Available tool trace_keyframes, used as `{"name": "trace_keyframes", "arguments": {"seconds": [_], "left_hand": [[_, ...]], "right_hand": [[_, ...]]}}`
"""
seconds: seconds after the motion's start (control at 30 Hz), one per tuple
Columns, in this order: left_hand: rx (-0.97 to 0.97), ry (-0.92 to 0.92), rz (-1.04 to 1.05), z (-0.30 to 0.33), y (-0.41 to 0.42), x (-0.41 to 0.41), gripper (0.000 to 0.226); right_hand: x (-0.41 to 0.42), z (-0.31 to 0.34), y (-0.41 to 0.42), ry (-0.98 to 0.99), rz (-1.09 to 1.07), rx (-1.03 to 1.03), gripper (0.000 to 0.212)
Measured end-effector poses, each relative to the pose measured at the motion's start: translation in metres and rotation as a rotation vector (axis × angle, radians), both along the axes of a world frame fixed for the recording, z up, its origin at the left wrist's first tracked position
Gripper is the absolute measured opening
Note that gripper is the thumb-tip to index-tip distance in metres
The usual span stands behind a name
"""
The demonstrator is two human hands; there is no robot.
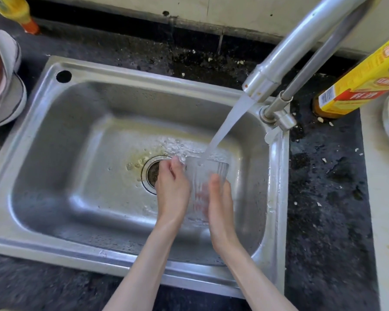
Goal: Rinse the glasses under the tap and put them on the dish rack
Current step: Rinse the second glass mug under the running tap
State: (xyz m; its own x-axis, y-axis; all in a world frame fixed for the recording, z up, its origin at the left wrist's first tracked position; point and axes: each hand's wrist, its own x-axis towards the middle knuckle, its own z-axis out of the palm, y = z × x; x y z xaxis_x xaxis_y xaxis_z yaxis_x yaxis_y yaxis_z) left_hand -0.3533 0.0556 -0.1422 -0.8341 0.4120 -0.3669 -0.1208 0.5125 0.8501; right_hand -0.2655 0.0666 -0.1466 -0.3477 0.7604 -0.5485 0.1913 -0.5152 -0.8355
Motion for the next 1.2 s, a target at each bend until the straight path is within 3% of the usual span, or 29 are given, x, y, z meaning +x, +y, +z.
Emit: {"name": "trace_keyframes", "arguments": {"seconds": [0.13, 0.3, 0.47, 0.63, 0.73, 0.83, 0.93, 1.13, 1.2], "left_hand": [[0.051, 0.005, 0.015, 0.003, 0.0, 0.0, 0.046], [0.071, 0.021, -0.076, 0.009, 0.0, 0.013, 0.029], [0.131, -0.131, -0.19, 0.009, -0.014, 0.03, 0.015], [0.216, -0.15, -0.328, 0.008, -0.02, 0.042, 0.04], [0.26, -0.235, -0.337, 0.017, -0.019, 0.046, 0.042], [0.247, -0.27, -0.346, 0.021, -0.008, 0.031, 0.066], [0.282, -0.363, -0.244, 0.015, 0.001, 0.008, 0.072], [0.182, -0.168, -0.367, 0.007, -0.004, 0.017, 0.057], [0.199, -0.16, -0.399, 0.006, -0.01, 0.024, 0.062]], "right_hand": [[0.002, 0.006, 0.007, 0.035, -0.049, 0.06, 0.064], [-0.01, 0.002, 0.019, 0.128, -0.194, -0.178, 0.084], [-0.01, -0.006, 0.025, 0.06, -0.181, -0.156, 0.086], [-0.001, -0.01, 0.027, -0.024, -0.109, -0.043, 0.061], [-0.001, -0.005, 0.025, -0.018, -0.08, -0.017, 0.078], [0.001, -0.005, 0.022, 0.053, -0.03, -0.042, 0.073], [0.004, -0.002, 0.013, 0.18, 0.051, -0.126, 0.078], [0.003, 0.003, 0.02, 0.262, 0.031, -0.171, 0.066], [0.004, 0.005, 0.027, 0.252, 0.063, -0.185, 0.064]]}}
